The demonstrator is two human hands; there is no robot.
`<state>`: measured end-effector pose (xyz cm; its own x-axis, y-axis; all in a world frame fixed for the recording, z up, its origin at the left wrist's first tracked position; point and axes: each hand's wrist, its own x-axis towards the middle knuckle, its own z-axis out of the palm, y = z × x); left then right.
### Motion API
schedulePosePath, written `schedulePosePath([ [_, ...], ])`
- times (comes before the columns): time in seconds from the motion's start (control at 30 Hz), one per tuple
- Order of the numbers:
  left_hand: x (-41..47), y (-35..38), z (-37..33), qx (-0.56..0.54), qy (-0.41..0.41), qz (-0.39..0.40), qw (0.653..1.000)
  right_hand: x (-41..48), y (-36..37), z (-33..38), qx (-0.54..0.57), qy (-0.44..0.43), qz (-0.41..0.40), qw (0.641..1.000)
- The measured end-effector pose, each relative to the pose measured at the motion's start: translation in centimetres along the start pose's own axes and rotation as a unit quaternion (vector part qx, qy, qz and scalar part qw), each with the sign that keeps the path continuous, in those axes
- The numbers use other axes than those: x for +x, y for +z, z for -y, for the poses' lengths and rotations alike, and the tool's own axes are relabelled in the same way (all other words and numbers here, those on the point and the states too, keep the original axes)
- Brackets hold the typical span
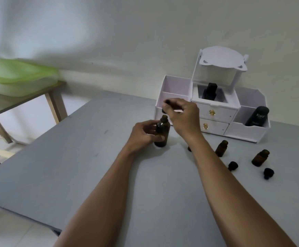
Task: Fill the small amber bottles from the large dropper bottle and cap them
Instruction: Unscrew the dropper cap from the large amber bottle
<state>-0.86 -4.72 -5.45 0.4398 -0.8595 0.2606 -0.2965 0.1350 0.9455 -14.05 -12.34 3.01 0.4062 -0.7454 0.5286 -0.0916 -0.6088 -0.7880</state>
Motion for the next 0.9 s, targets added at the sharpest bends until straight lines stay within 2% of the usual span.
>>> schedulePosePath([
  [0.53,0.1,0.1,0.0,0.023,0.018,0.000,1.000,-0.7,1.4,-1.6,0.041,0.053,-0.044,0.997],
  [0.9,0.0,0.1,-0.1,0.030,0.014,0.007,0.999,-0.4,1.3,-1.6,0.042,0.076,-0.044,0.995],
])
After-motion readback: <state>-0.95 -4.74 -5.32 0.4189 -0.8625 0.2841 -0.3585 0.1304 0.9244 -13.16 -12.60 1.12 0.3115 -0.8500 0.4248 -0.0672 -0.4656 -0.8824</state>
